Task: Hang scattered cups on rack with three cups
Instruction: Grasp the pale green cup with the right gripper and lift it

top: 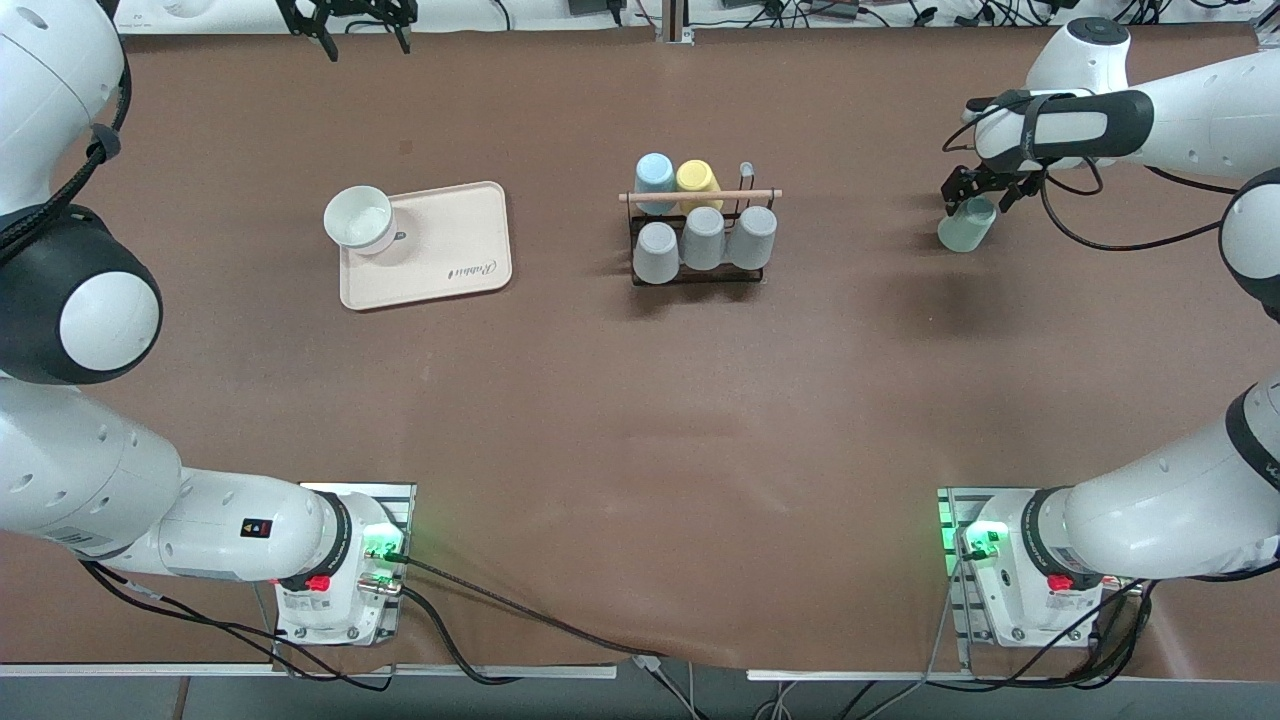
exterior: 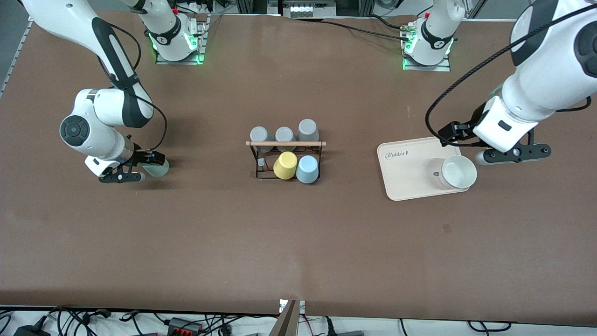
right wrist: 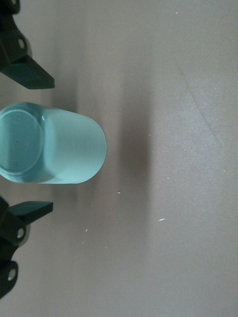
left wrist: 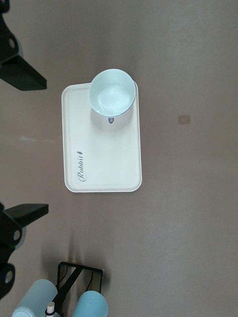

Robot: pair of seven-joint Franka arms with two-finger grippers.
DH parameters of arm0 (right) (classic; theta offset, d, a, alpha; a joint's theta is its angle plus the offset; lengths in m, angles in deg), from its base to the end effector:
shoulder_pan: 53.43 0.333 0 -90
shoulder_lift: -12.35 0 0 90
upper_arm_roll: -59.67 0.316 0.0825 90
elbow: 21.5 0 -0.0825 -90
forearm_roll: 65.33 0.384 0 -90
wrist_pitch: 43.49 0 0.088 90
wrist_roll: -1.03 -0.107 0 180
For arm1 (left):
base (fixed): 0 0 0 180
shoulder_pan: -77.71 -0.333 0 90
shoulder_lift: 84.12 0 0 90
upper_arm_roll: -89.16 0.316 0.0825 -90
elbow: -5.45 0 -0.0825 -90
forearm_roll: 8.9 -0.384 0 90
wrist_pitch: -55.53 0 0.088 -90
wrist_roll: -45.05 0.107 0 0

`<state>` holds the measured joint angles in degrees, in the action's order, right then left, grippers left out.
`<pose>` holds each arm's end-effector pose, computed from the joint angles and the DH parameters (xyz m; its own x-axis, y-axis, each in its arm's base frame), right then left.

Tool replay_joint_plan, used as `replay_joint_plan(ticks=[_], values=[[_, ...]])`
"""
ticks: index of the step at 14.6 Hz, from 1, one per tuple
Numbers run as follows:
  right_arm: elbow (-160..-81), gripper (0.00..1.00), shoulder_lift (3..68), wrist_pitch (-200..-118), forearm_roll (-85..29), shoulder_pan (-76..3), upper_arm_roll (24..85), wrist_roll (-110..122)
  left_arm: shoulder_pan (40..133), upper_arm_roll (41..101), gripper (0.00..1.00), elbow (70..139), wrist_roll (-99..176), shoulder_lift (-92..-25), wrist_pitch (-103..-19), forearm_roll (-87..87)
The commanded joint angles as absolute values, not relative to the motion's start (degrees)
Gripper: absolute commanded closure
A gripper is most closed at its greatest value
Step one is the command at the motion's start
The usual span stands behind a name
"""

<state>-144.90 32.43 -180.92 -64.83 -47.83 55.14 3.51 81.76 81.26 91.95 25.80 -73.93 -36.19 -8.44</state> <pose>0.5571 0.0103 0.2269 0.9928 0.0573 -0.1050 0.0595 -0.9981 0.0174 0.5942 -0.1198 0.5534 0.9876 0.1281 -0.0909 0.1289 -0.9917 0.0025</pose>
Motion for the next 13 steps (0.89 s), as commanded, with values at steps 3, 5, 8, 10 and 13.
replay_joint_plan(ticks=[3,5,8,10,13], values=[[-145.51,0.11,32.30,-181.30,-65.68,-47.72,55.28,2.88,80.69,82.65,0.00,91.49,29.94,-75.51,-33.15,-5.30],[-144.99,0.52,32.22,-179.82,-65.51,-47.63,55.36,2.79,78.43,82.74,0.00,91.58,30.55,-75.42,-33.50,-5.65],[-141.57,0.71,31.52,-175.96,-65.42,-47.63,55.45,3.40,76.91,82.22,0.00,91.41,34.33,-75.51,-33.51,-6.00],[-133.08,0.72,31.51,-165.89,-64.98,-47.02,55.80,3.41,77.00,81.78,0.00,91.32,33.54,-75.60,-33.59,-6.00],[-120.76,0.72,32.21,-154.61,-63.15,-44.39,56.77,3.14,77.00,81.77,0.00,91.40,33.45,-75.68,-33.59,-5.65]])
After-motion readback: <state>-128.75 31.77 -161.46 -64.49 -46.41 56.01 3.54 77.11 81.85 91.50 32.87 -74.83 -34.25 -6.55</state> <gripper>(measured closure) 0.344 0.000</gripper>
